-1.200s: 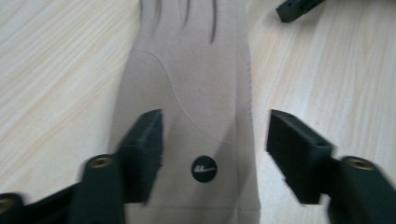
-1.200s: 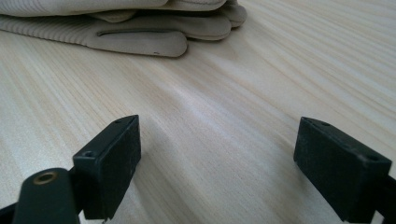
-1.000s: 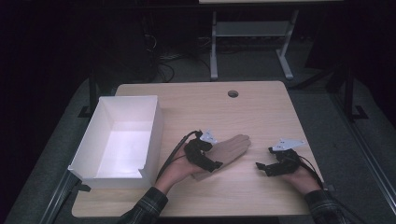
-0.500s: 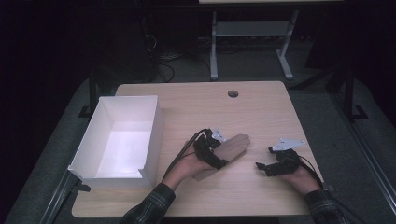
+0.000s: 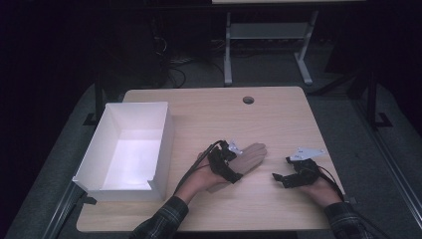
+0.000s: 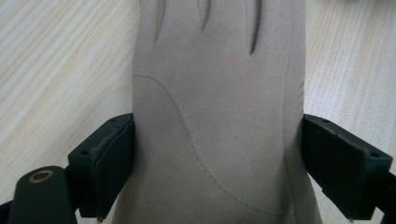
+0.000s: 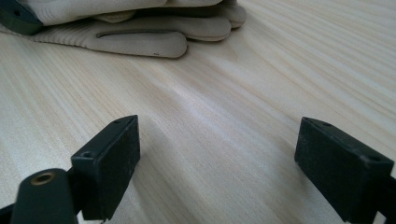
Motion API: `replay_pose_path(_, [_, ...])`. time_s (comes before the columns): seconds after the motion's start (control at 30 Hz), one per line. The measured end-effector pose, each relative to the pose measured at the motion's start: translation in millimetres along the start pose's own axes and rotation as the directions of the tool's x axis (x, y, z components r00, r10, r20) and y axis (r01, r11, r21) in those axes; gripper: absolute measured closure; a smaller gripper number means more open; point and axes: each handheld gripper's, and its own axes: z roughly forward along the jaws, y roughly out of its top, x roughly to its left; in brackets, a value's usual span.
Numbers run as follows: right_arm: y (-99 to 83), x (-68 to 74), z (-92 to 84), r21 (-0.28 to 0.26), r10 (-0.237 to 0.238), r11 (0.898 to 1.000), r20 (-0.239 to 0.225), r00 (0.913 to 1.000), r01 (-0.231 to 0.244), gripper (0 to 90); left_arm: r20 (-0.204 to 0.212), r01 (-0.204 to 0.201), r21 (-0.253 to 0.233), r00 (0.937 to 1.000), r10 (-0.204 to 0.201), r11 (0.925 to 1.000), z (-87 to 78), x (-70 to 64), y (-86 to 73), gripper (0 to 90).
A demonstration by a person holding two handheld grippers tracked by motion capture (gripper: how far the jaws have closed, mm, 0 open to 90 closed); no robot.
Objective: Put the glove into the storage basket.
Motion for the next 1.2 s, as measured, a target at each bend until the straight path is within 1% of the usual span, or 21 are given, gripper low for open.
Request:
replay_pose_path(0.07, [0.0, 0.0, 0.0, 0.000, 0.000, 1.000, 0.000, 1.0000, 0.000, 13.5, -0.003, -0.012, 0.003, 0.9999, 0.012, 0.9999, 0.2, -0.3, -0.5, 13.6])
replay_pose_path(0.13, [0.0, 0.0, 0.0, 0.000, 0.000, 1.000, 0.000, 1.0000, 0.000, 13.5, -0.006, -0.009, -0.004, 0.9999, 0.009, 1.0000, 0.1, -1.5, -1.5, 14.8])
replay_pose_path(0.2, [0.0, 0.1, 0.0, 0.000, 0.000, 1.000, 0.000, 1.0000, 0.000, 13.5, -0.001, -0.012, -0.005, 0.9999, 0.012, 0.9999, -1.7, -2.2, -2.1, 19.1])
replay_pose_path(0.3, [0.0, 0.0, 0.1, 0.000, 0.000, 1.000, 0.000, 1.0000, 0.000, 13.5, 0.005, -0.020, -0.017, 0.9998, 0.020, 0.9997, -3.7, -3.8, -3.3, 28.0])
replay_pose_path(0.4, [0.3, 0.1, 0.4, -0.001, -0.001, 1.000, 0.001, 1.0000, 0.001, 13.5, 0.014, -0.025, -0.016, 0.9996, 0.025, 0.9996, -6.6, -4.8, -3.6, 41.7])
replay_pose_path(0.53, [0.3, 0.1, 0.4, -0.001, -0.001, 1.000, 0.001, 1.0000, 0.001, 13.5, 0.031, -0.016, -0.012, 0.9994, 0.017, 0.9998, -9.1, -3.8, -3.8, 58.3])
replay_pose_path(0.63, [0.3, 0.1, 0.4, -0.001, -0.001, 1.000, 0.001, 1.0000, 0.001, 13.5, 0.035, -0.005, -0.013, 0.9994, 0.006, 0.9999, -9.6, -3.4, -3.7, 65.0])
replay_pose_path(0.67, [0.4, 0.1, 0.4, -0.001, -0.001, 1.000, 0.002, 1.0000, 0.001, 13.5, 0.036, -0.005, -0.011, 0.9993, 0.005, 0.9999, -9.7, -3.4, -3.6, 66.1])
replay_pose_path(0.7, [0.3, 0.1, 0.4, -0.001, -0.001, 1.000, 0.001, 1.0000, 0.001, 13.5, 0.040, 0.004, -0.015, 0.9992, -0.004, 0.9999, -9.8, -3.4, -3.6, 66.9])
replay_pose_path(0.73, [0.3, 0.1, 0.4, -0.001, -0.001, 1.000, 0.002, 1.0000, 0.001, 13.5, 0.045, -0.001, -0.009, 0.9990, 0.001, 1.0000, -10.6, -1.4, -3.6, 67.6])
replay_pose_path(0.77, [0.4, 0.1, 0.4, -0.001, -0.001, 1.000, 0.001, 1.0000, 0.001, 13.5, 0.049, 0.020, -0.017, 0.9986, -0.019, 0.9997, -10.5, -1.4, -3.7, 68.1])
replay_pose_path(0.8, [0.4, 0.1, 0.4, -0.001, -0.001, 1.000, 0.002, 1.0000, 0.001, 13.5, 0.055, 0.020, -0.017, 0.9983, -0.019, 0.9997, -11.1, -0.2, -3.7, 68.6])
replay_pose_path(0.83, [0.4, 0.1, 0.4, -0.001, 0.000, 1.000, 0.001, 1.0000, 0.000, 13.5, 0.055, 0.036, -0.025, 0.9979, -0.035, 0.9990, -11.3, -0.4, -3.9, 68.8])
replay_pose_path(0.9, [0.4, 0.1, 0.4, -0.001, -0.001, 1.000, 0.001, 1.0000, 0.001, 13.5, 0.058, 0.050, -0.024, 0.9972, -0.048, 0.9985, -14.0, 0.5, -3.4, 69.1])
replay_pose_path(0.93, [0.4, 0.0, 0.4, -0.001, -0.001, 1.000, 0.002, 1.0000, 0.001, 13.5, 0.052, 0.032, -0.010, 0.9981, -0.032, 0.9994, -17.0, 2.0, -2.7, 69.2])
replay_pose_path(0.97, [0.4, 0.1, 0.4, -0.001, 0.000, 1.000, 0.001, 1.0000, 0.000, 13.5, 0.053, 0.044, -0.015, 0.9976, -0.043, 0.9989, -19.4, 2.4, -2.1, 69.2])
replay_pose_path(1.0, [0.4, 0.0, 0.4, -0.001, -0.001, 1.000, 0.002, 1.0000, 0.001, 13.5, 0.057, 0.040, -0.012, 0.9976, -0.040, 0.9991, -22.7, 3.7, -1.3, 69.2])
replay_pose_path(1.03, [0.4, 0.1, 0.4, -0.001, -0.001, 1.000, 0.001, 1.0000, 0.001, 13.5, 0.057, 0.050, -0.016, 0.9972, -0.049, 0.9986, -25.9, 3.9, -0.2, 69.3])
replay_pose_path(1.2, [0.3, -0.1, 0.5, -0.002, -0.004, 1.000, 0.001, 1.0000, 0.004, 13.5, 0.059, 0.062, -0.033, 0.9964, -0.060, 0.9975, -44.2, 7.2, 6.8, 69.2])
